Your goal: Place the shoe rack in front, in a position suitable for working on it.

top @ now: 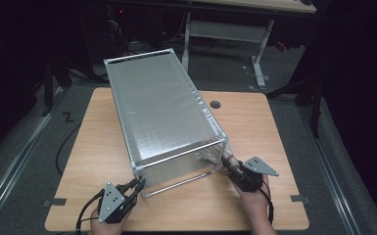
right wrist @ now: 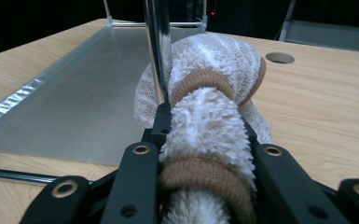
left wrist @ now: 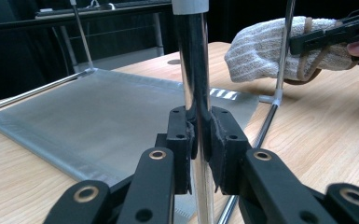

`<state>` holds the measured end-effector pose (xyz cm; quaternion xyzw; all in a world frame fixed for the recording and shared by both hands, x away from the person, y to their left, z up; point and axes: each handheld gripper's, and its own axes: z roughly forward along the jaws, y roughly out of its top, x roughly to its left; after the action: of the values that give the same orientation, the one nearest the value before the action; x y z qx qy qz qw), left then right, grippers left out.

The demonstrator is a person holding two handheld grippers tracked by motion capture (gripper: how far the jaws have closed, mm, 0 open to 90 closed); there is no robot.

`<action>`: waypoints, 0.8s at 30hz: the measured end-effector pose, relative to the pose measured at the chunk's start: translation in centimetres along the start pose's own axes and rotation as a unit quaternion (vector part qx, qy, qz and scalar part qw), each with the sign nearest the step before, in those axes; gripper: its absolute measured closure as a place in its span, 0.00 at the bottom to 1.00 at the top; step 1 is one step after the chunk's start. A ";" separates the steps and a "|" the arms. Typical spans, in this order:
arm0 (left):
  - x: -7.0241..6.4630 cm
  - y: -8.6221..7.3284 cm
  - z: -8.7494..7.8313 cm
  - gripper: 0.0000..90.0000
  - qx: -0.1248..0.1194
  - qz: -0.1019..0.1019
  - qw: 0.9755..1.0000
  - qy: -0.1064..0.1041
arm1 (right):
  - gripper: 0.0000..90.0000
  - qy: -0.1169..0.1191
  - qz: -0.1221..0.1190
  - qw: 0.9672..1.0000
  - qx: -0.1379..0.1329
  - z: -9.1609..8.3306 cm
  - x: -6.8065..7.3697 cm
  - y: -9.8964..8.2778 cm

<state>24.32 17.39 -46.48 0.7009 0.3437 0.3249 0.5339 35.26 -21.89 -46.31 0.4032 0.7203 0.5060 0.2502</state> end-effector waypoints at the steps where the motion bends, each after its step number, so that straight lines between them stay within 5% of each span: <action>1: 0.0 0.0 0.0 0.88 0.000 0.000 1.000 0.000 | 0.79 0.000 0.000 1.000 0.000 0.0 0.0 0.0; 10: -0.4 0.3 1.0 0.88 -0.004 0.000 1.000 -0.019 | 0.80 -0.008 0.007 1.000 -0.002 -1.8 -0.7 -0.7; 24: -1.0 1.2 4.3 0.88 -0.003 0.002 0.998 -0.070 | 0.80 -0.061 0.016 0.998 -0.001 -6.9 -1.4 -2.5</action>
<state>27.50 14.07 -46.37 0.7206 0.3035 0.2773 0.5584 29.91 -27.13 -46.19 0.4443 0.6966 0.4854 0.2859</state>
